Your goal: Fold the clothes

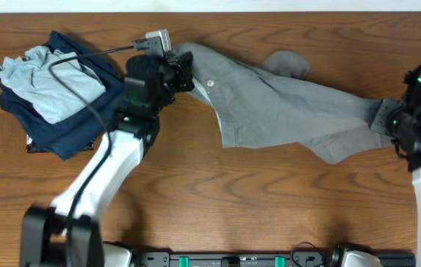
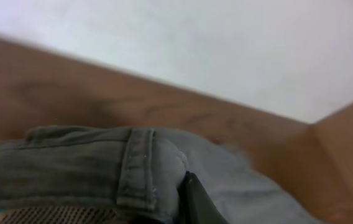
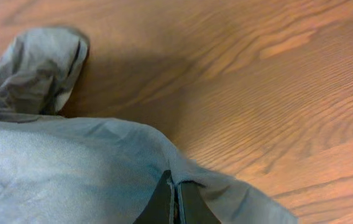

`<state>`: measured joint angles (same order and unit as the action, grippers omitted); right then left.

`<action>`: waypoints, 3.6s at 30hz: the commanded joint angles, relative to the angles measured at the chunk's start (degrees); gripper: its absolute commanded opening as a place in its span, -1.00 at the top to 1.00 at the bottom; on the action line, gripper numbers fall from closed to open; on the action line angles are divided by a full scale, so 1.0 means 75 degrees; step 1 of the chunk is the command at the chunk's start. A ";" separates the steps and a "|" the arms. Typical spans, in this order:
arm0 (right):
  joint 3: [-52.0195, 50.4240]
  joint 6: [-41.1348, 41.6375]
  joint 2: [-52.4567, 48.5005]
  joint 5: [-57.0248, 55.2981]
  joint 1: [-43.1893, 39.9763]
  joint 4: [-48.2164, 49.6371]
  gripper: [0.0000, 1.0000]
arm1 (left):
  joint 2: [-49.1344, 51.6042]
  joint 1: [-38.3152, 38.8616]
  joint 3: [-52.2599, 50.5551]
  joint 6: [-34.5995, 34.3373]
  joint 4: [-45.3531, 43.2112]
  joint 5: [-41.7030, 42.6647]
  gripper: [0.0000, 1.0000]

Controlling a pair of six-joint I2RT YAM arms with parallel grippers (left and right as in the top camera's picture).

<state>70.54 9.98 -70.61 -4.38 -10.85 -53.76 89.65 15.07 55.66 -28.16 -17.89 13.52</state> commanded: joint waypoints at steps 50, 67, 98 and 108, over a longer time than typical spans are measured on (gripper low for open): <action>0.0128 -0.0146 -0.1341 0.0239 -0.0102 -0.0221 0.98 | 0.2850 0.3264 -0.0694 -0.7195 0.1684 -0.1434 -0.13; 0.0128 -0.0149 -0.1341 0.0842 -0.0154 -0.0554 0.86 | -0.0239 0.1154 -0.0694 -0.3255 0.5732 -0.1349 0.88; -0.4162 0.1737 -0.1329 0.4535 0.1507 -0.1221 -0.81 | -0.1507 -0.0128 -0.0694 -0.2532 0.7297 -0.1349 0.88; -0.5418 0.3864 -0.1329 0.3870 0.1507 0.2192 -0.68 | -0.1507 -0.0128 -0.0694 -0.2532 0.7306 -0.1349 0.88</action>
<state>31.77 32.84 -80.05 29.26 -0.58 -42.68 78.02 14.26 50.92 -47.92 36.45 4.08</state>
